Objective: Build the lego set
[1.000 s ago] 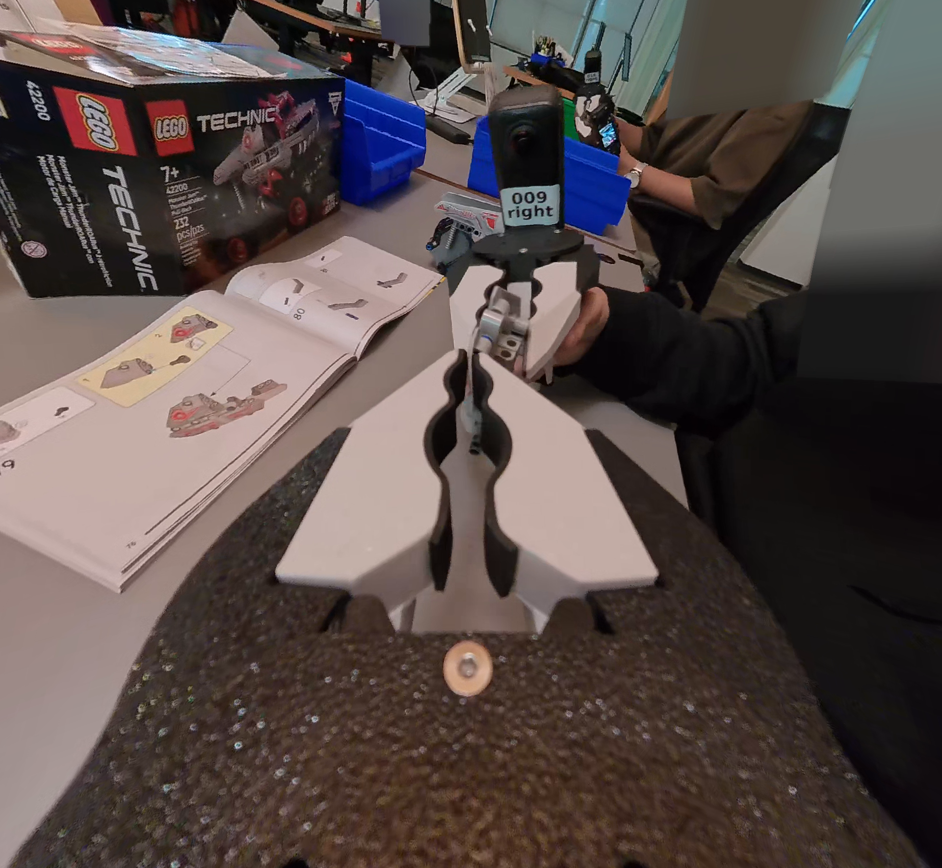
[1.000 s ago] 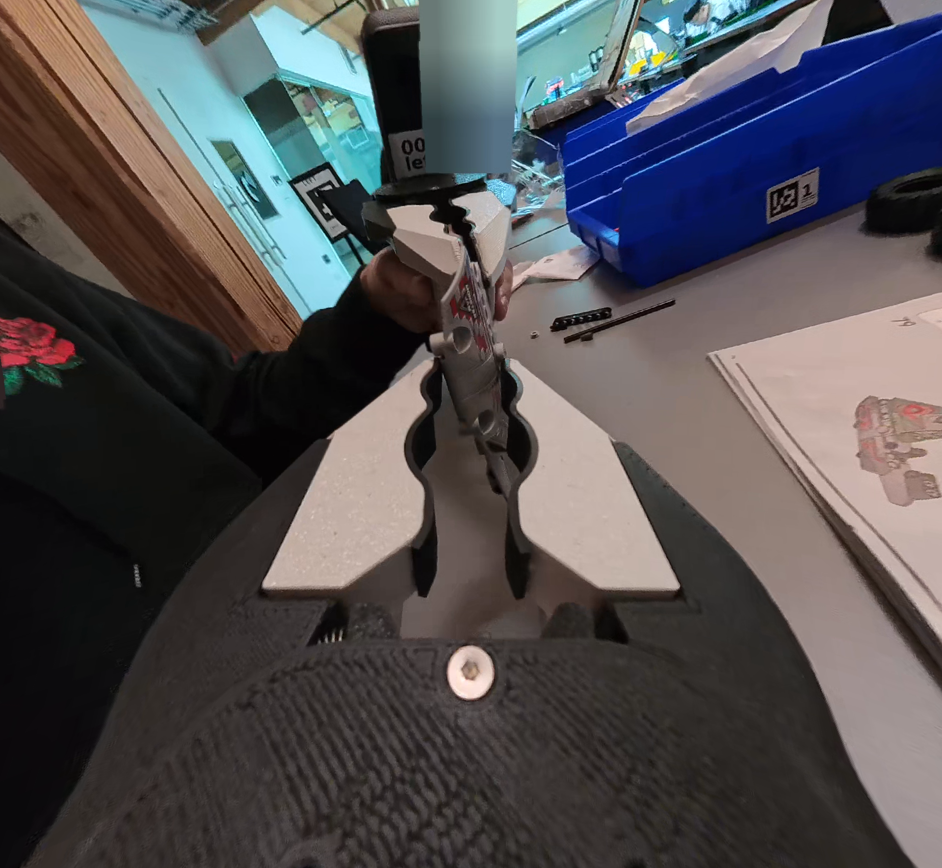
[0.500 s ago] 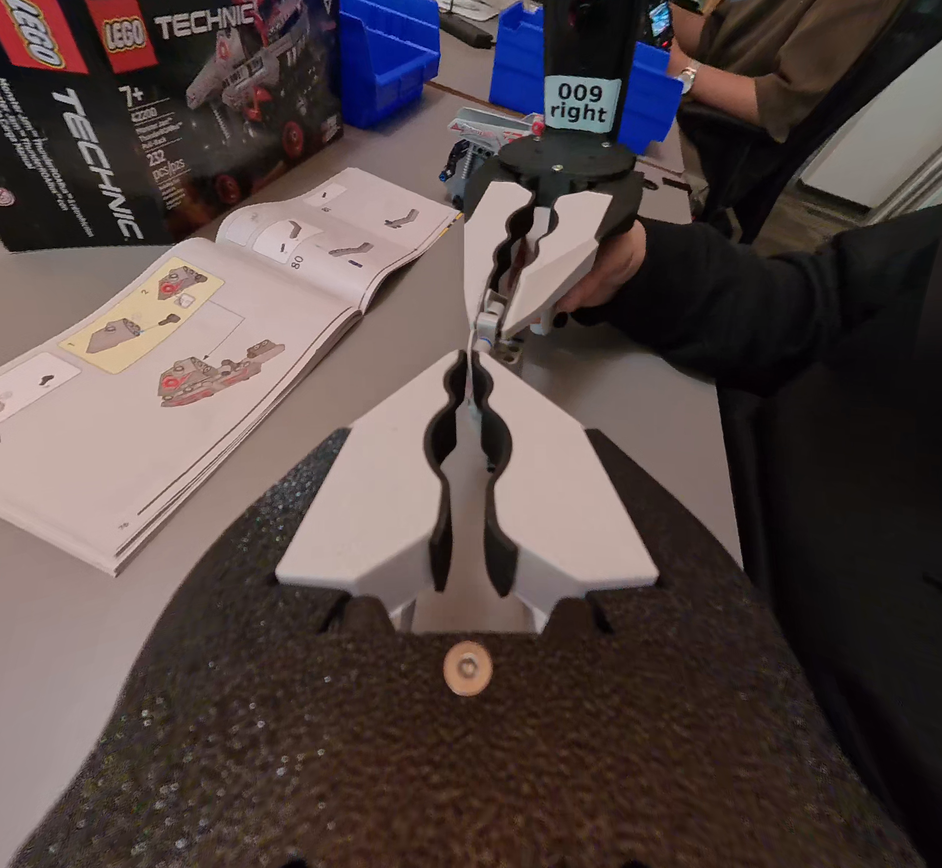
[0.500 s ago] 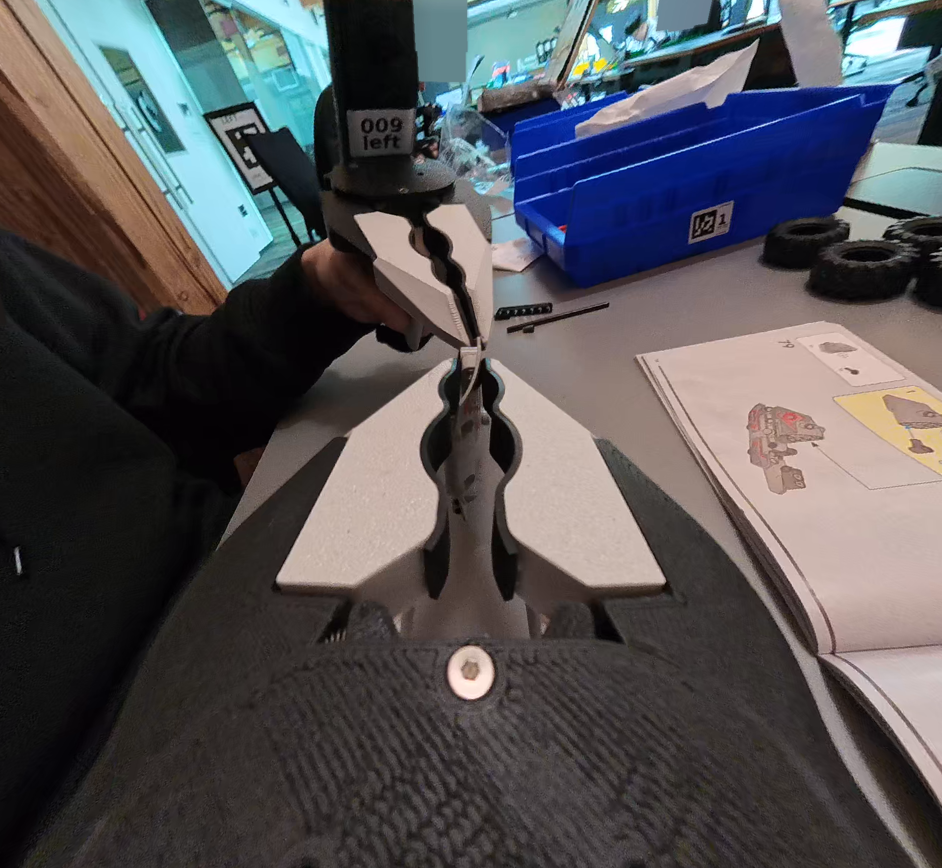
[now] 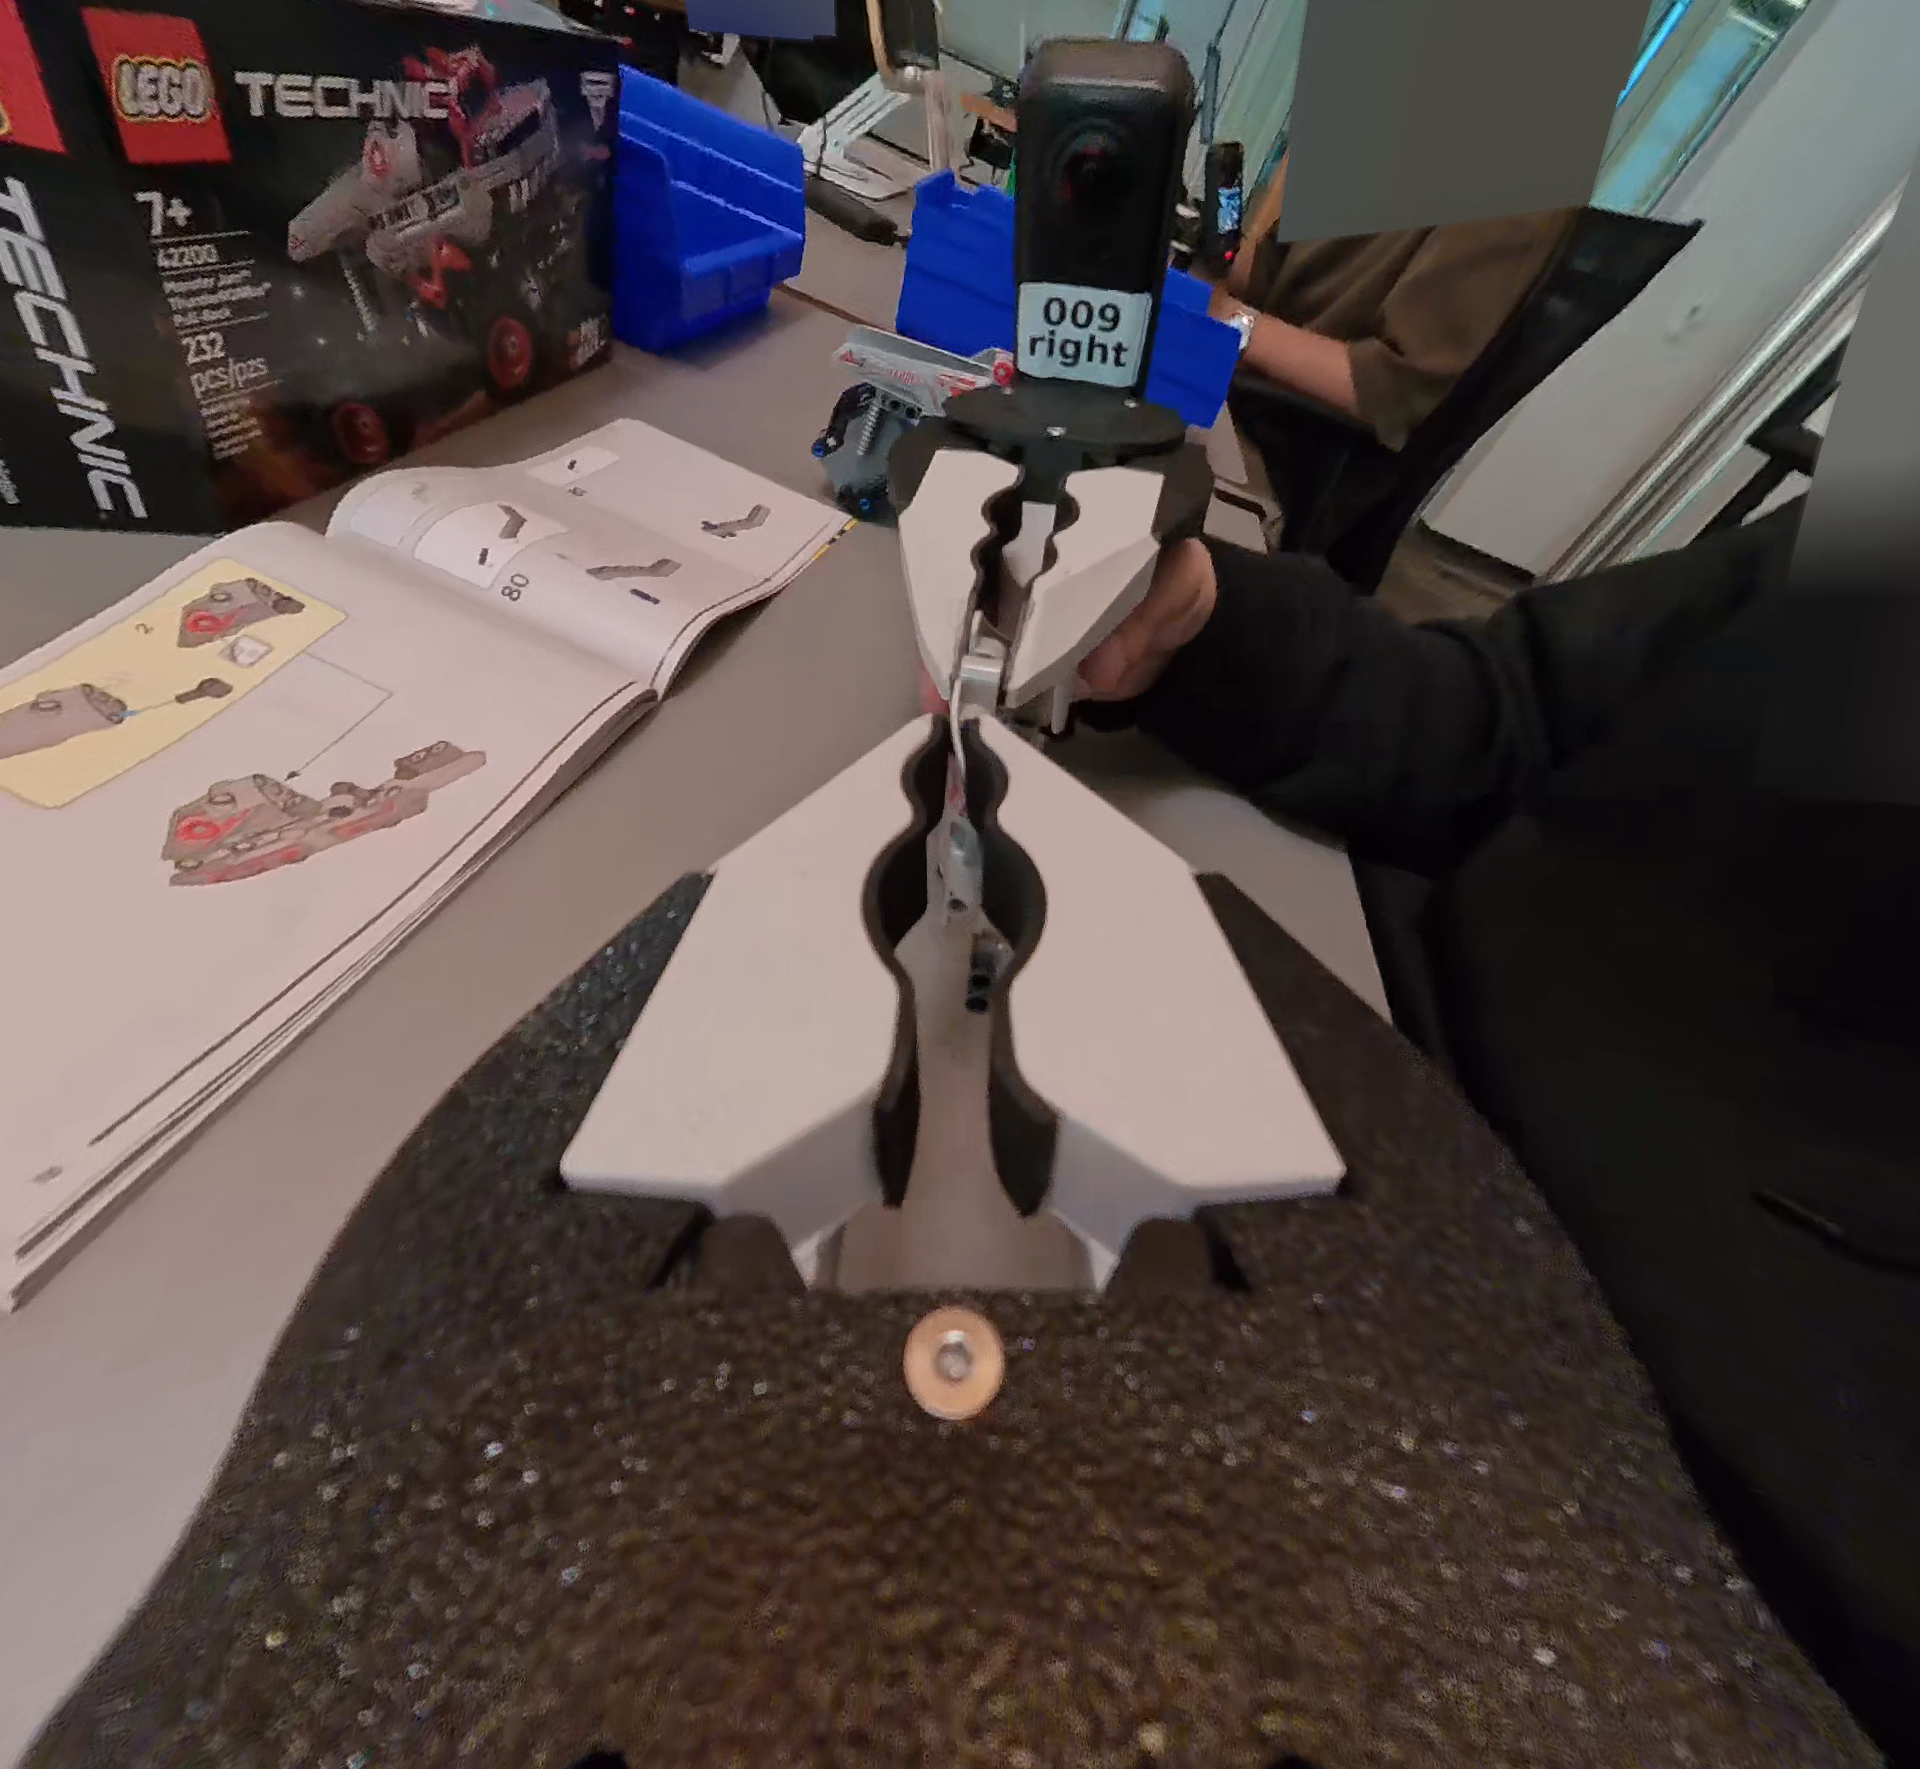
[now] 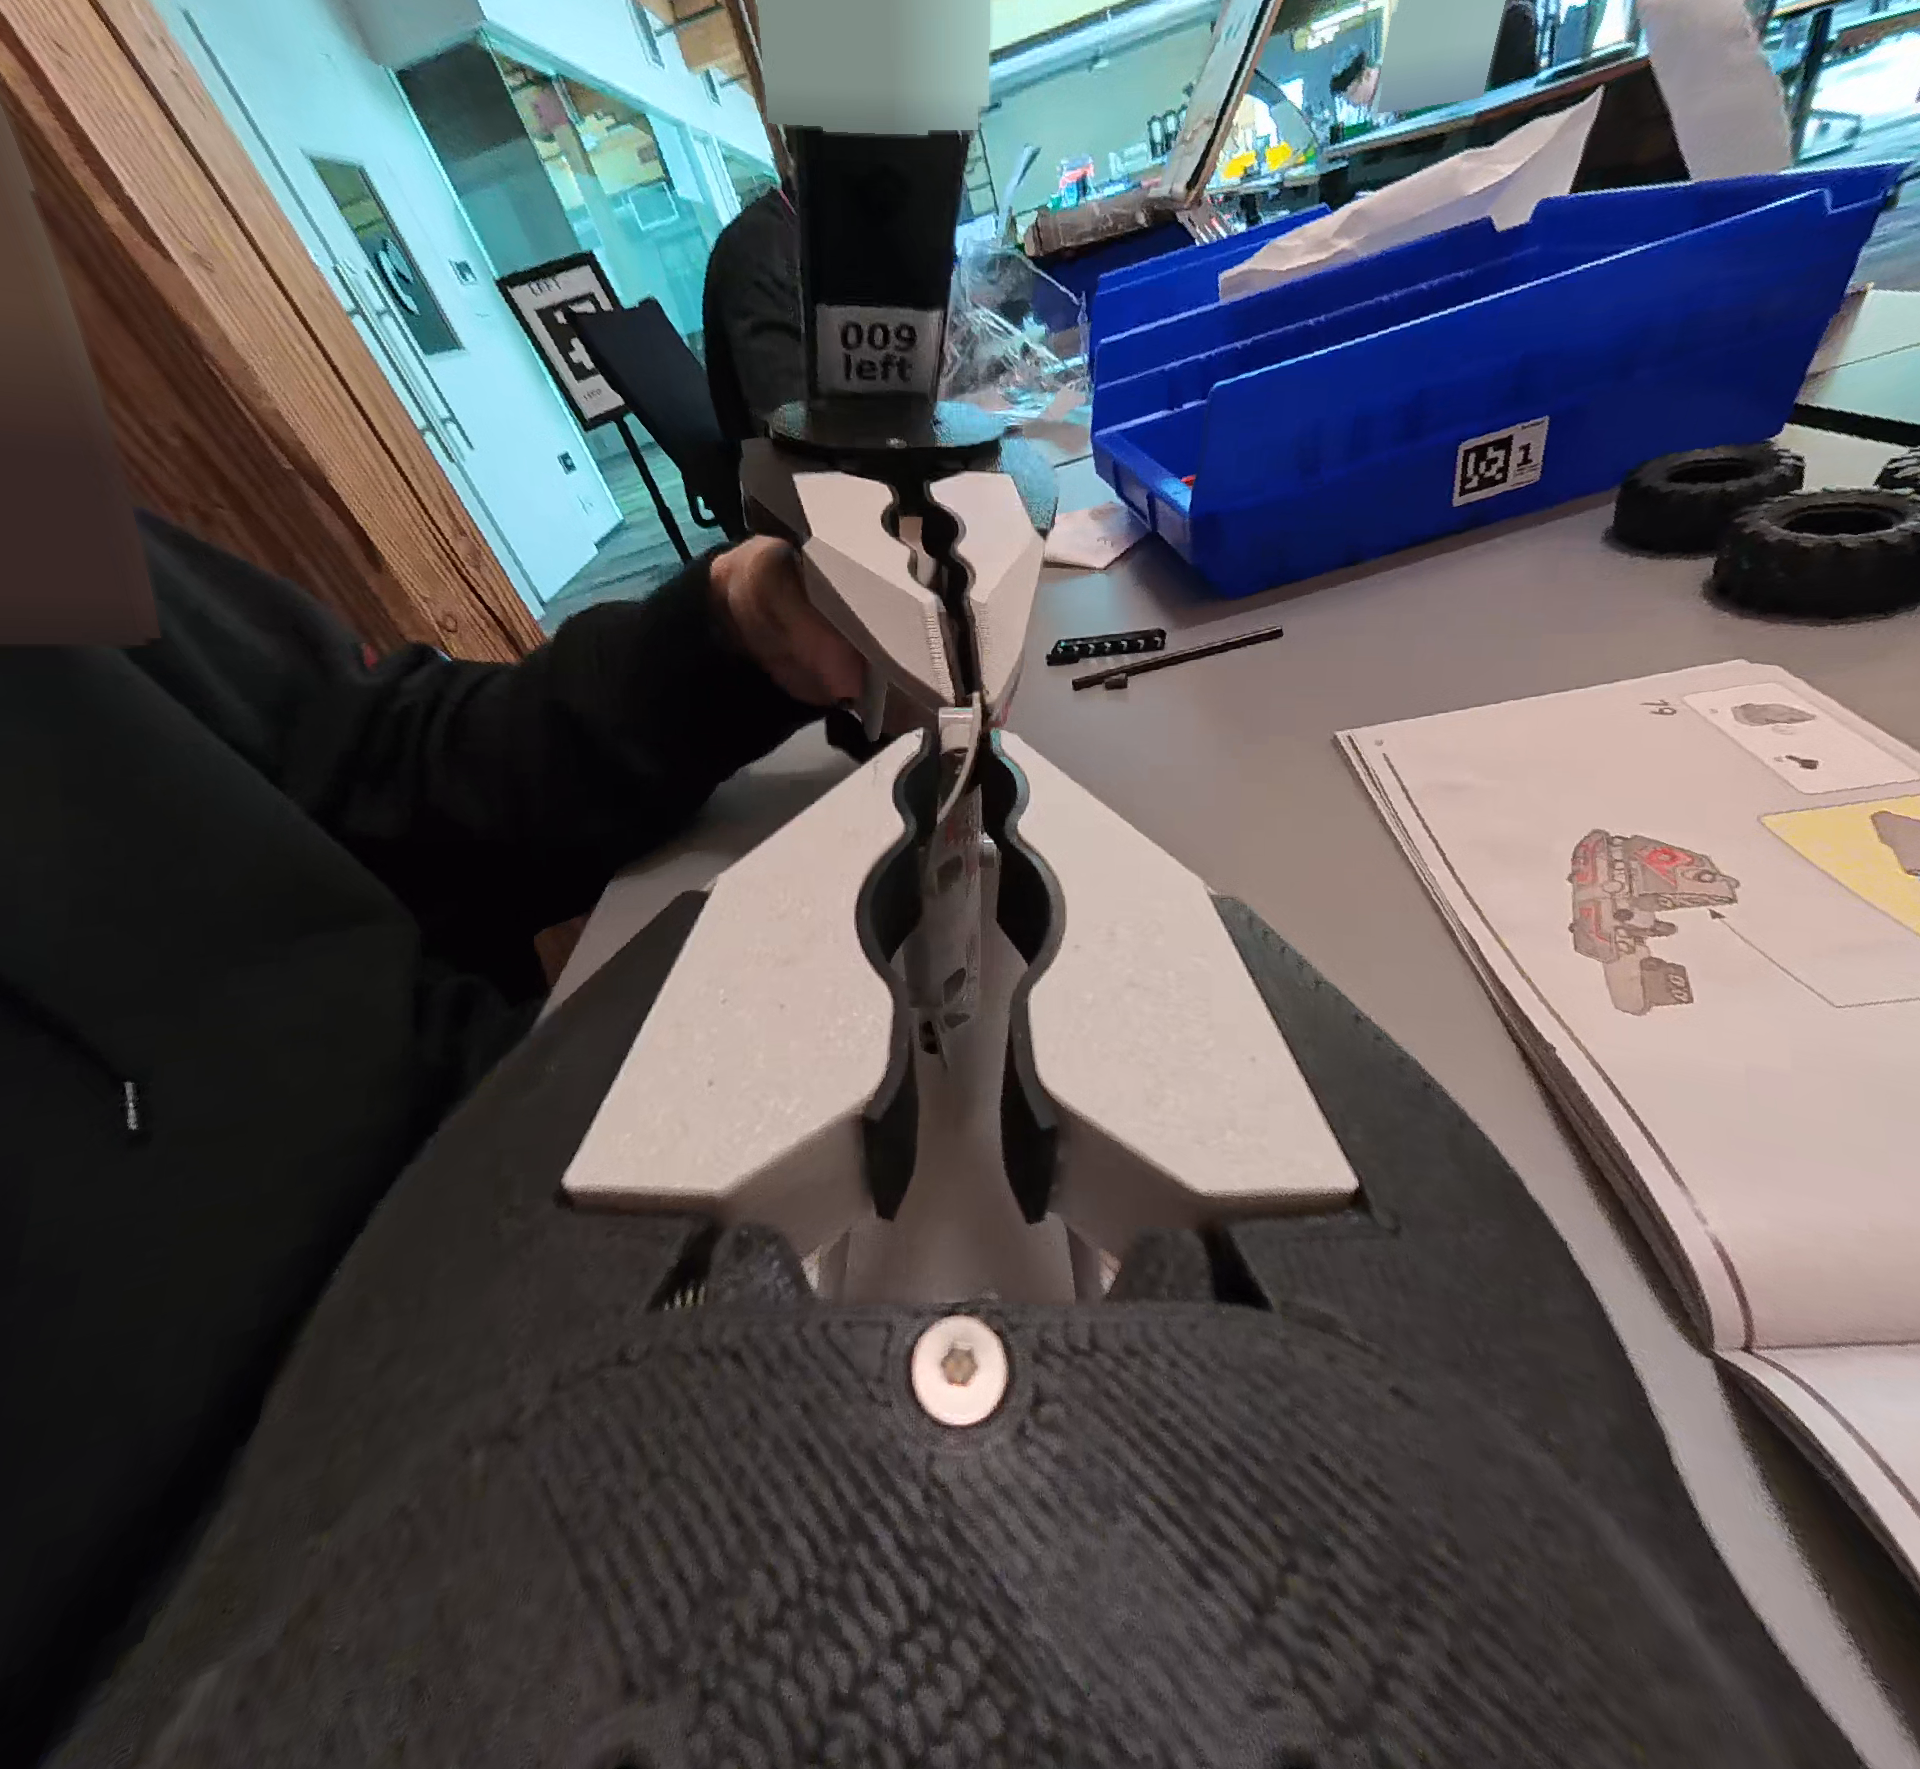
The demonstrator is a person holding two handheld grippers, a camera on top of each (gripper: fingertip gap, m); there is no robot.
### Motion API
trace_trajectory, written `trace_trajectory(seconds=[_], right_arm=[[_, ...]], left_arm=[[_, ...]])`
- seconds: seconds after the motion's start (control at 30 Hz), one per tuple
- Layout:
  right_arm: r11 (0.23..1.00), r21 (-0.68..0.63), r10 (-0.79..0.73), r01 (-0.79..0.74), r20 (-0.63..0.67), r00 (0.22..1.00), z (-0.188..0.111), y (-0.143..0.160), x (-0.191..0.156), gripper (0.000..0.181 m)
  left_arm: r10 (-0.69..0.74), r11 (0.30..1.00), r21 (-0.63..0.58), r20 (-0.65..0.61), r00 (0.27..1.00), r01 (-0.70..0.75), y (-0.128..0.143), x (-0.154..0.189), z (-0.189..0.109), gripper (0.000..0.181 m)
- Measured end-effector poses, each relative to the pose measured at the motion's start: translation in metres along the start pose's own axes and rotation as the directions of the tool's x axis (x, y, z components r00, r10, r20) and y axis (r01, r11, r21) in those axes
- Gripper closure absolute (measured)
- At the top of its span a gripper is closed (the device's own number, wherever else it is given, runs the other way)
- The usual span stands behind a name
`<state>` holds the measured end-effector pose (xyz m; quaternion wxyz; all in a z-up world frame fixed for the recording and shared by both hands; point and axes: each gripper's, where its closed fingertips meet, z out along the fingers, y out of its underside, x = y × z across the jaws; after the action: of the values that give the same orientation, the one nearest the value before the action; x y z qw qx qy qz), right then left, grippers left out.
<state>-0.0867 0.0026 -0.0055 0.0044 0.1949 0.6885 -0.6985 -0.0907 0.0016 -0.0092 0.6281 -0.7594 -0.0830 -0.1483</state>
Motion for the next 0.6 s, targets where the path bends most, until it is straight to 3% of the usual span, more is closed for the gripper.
trace_trajectory(seconds=[0.23,0.37,0.53,0.6], right_arm=[[0.998,0.049,0.049,-0.049,0.000,0.999,-0.004,-0.005,0.004,0.176],[0.998,0.035,0.055,-0.056,0.020,0.998,0.001,-0.002,0.000,0.175],[0.998,0.002,0.057,-0.057,-0.042,0.997,0.003,0.005,0.010,0.174],[0.998,0.004,0.059,-0.059,-0.092,0.994,0.003,0.006,0.017,0.152]], left_arm=[[0.012,1.000,-0.019,0.024,1.000,-0.011,0.002,-0.005,-0.007,0.166],[0.026,0.997,-0.070,-0.020,0.999,-0.027,0.011,0.003,-0.001,0.178],[0.034,0.996,-0.083,0.089,0.995,-0.027,0.012,-0.012,0.001,0.178],[0.014,0.999,-0.043,0.105,0.994,-0.010,0.006,-0.015,-0.001,0.178]])
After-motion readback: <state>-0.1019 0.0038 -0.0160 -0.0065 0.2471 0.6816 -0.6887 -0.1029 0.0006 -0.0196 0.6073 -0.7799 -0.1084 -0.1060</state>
